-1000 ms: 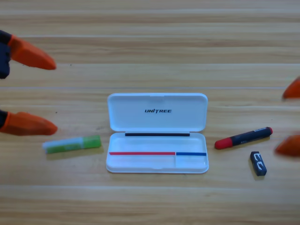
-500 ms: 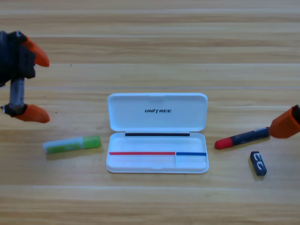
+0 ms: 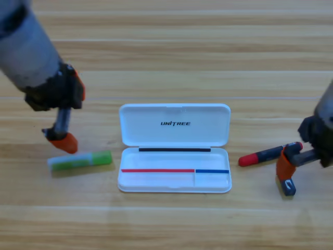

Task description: Clean up eraser and pencils

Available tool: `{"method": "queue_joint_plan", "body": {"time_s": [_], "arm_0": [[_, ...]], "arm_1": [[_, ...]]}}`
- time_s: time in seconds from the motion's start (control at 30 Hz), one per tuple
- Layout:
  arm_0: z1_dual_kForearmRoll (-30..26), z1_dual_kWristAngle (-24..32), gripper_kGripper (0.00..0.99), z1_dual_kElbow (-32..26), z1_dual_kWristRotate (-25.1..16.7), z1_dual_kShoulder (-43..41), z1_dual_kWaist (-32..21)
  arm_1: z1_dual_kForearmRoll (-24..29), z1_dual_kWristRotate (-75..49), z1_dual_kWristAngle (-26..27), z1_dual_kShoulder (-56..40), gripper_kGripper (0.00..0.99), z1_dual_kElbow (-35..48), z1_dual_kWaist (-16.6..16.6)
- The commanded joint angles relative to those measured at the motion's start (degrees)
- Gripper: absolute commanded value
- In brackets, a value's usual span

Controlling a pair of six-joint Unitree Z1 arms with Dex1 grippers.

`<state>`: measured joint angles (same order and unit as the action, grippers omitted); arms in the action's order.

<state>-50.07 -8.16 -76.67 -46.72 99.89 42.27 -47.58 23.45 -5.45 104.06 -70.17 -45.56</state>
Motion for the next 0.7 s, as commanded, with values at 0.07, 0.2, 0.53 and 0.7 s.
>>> {"method": "queue_joint_plan", "body": {"time_s": [0.07,0.2,0.53,0.7], "arm_0": [[-1.3,-0.3,0.982,-0.8,2.1,6.5,-0.9],[-1.3,-0.4,0.977,-1.3,3.3,8.5,-1.0],[-1.3,0.6,0.974,-3.0,3.6,12.6,-4.1],[-1.2,1.6,0.973,-3.6,3.2,15.0,-6.8]], "arm_1": [[5.4,1.1,-1.0,6.5,0.891,1.7,2.5],[6.4,1.2,-1.1,8.4,0.862,1.4,2.9],[6.8,1.3,0.4,12.1,0.808,0.5,3.3],[6.8,1.1,1.7,13.5,0.655,0.6,3.7]]}}
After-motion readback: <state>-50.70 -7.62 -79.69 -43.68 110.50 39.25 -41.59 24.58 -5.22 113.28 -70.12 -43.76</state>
